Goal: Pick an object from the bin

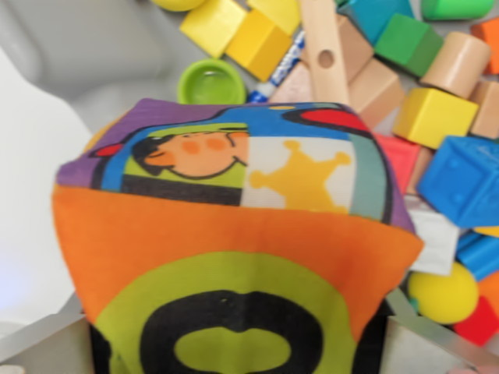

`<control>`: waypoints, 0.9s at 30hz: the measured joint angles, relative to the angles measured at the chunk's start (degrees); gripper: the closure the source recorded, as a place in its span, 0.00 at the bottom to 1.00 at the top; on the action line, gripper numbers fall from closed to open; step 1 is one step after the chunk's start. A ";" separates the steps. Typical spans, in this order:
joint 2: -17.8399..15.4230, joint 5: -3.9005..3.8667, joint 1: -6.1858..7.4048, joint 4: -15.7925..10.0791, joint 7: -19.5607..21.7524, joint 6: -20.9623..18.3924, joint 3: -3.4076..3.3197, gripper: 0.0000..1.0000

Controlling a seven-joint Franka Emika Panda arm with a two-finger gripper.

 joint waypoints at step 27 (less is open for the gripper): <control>-5.22 0.00 0.00 9.82 0.00 -15.07 -0.06 1.00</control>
